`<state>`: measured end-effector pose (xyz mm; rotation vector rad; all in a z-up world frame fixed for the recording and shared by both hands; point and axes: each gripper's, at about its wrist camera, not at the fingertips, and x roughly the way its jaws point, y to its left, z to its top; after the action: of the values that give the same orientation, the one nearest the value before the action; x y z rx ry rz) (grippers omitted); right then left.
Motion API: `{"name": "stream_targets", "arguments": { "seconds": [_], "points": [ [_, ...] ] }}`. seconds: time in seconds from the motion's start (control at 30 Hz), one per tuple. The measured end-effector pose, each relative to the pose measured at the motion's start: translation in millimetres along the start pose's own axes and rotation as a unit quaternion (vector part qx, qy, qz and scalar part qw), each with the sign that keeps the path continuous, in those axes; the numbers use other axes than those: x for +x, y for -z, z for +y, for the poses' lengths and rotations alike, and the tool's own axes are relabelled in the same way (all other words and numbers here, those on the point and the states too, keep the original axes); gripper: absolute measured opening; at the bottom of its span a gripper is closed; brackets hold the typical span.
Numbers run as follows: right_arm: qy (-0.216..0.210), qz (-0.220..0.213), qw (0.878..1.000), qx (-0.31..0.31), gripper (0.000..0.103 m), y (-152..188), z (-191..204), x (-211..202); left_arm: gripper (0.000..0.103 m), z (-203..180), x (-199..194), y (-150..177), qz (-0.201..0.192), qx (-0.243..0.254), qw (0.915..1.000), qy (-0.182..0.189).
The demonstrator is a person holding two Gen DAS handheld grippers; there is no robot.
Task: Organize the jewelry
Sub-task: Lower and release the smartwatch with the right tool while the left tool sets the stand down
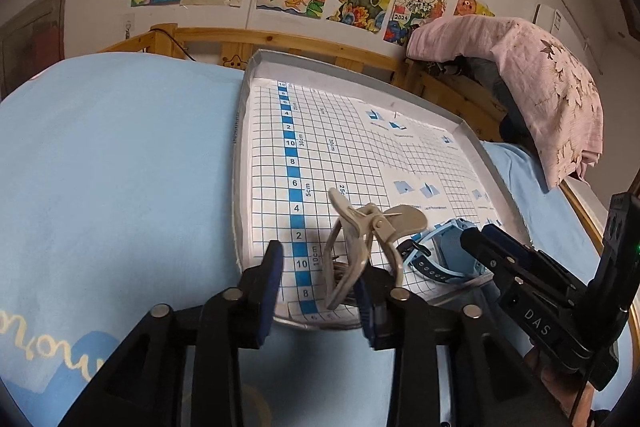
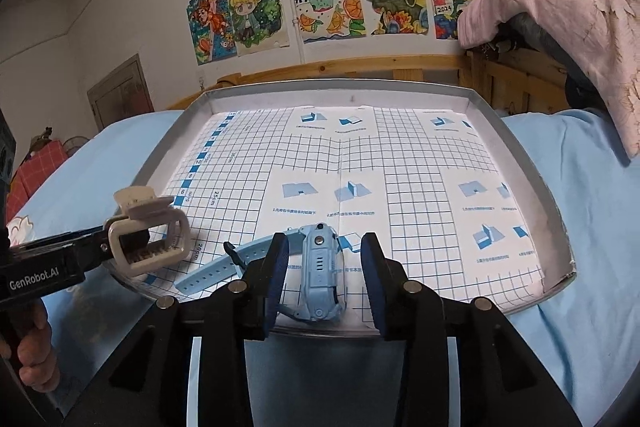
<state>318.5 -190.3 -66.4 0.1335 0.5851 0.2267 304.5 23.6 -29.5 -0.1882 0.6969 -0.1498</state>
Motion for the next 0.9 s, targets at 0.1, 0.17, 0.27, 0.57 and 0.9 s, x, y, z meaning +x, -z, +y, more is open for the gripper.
{"name": "stream_targets", "arguments": {
  "seconds": [0.1,0.17,0.27,0.57,0.9],
  "points": [
    [0.003,-0.006,1.000,0.001,0.041,0,-1,-7,0.059,-1,-11,2,-0.022,-0.004,0.9997,0.012],
    [0.007,-0.017,1.000,-0.003,0.047,0,-1,-14,0.067,-3,-17,3,-0.033,-0.004,0.9994,-0.001],
    [0.012,-0.025,1.000,-0.007,0.047,0,-1,-23,0.067,-3,-16,3,-0.027,-0.005,0.9996,-0.005],
    [0.010,-0.032,0.999,0.001,0.048,0,-8,-34,0.070,2,5,-7,0.019,-0.011,0.9995,-0.025],
    [-0.029,-0.025,0.999,-0.018,0.053,10,2,-23,0.083,14,20,8,0.044,-0.019,0.9988,-0.011]
  ]
}}
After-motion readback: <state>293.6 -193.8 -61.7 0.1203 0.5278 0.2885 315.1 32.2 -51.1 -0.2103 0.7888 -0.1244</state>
